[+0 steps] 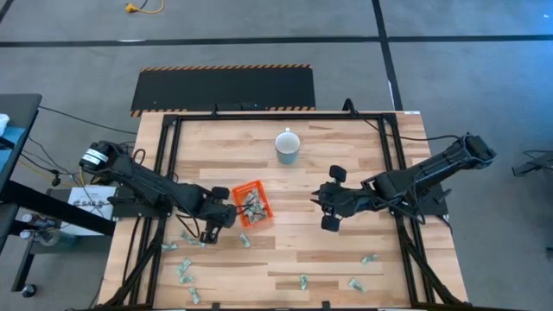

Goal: Pick and place items into bin
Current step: Put the green stevia packet into the orange bin

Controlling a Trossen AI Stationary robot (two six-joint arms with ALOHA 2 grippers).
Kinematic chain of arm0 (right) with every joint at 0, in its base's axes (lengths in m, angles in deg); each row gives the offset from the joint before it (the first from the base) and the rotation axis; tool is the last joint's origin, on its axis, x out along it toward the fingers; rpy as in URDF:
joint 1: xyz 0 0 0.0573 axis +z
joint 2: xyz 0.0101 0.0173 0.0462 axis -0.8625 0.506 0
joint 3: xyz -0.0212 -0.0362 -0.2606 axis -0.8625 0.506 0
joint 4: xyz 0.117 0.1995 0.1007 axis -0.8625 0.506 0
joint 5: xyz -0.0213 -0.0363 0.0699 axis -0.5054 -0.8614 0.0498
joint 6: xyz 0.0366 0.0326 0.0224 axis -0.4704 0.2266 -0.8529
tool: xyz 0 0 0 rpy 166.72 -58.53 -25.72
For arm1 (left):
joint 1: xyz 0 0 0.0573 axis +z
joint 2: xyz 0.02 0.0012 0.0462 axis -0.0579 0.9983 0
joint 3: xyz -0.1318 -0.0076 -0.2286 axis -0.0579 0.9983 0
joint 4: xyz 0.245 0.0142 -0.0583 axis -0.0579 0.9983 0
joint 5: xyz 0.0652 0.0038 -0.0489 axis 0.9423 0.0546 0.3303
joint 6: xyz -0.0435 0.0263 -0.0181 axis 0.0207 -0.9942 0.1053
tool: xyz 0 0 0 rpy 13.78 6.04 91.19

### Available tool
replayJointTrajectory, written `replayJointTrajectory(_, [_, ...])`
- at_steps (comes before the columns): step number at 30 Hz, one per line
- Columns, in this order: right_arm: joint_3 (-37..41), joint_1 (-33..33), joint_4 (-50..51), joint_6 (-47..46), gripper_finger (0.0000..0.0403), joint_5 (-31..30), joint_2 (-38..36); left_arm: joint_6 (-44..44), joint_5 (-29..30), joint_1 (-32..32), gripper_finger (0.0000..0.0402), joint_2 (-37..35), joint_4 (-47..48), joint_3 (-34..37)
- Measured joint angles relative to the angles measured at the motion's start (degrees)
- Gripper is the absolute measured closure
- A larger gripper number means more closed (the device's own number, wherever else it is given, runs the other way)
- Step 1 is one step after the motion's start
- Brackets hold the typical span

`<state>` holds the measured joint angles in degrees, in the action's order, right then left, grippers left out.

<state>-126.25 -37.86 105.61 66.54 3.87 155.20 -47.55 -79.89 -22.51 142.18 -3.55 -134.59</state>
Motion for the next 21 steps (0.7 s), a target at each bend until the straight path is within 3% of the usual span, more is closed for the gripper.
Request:
replayJointTrajectory(6, [0.0,0.0,0.0,-0.9,0.0324,0.1,0.0,-1.8,0.3,-0.1,0.0401,0.0,2.6,-5.2])
replayJointTrajectory(10, [0.0,0.0,0.0,-0.9,0.0324,0.1,0.0,-4.7,4.8,0.5,0.0401,0.0,1.6,-7.0])
replayJointTrajectory(13, [0.0,0.0,0.0,-0.9,0.0324,0.1,0.0,-6.8,7.5,2.7,0.0401,0.0,-0.8,-7.1])
replayJointTrajectory(21, [0.0,-0.1,0.0,-0.9,0.0324,0.0,0.0,-10.5,7.3,10.4,0.0401,0.9,-2.1,-7.1])
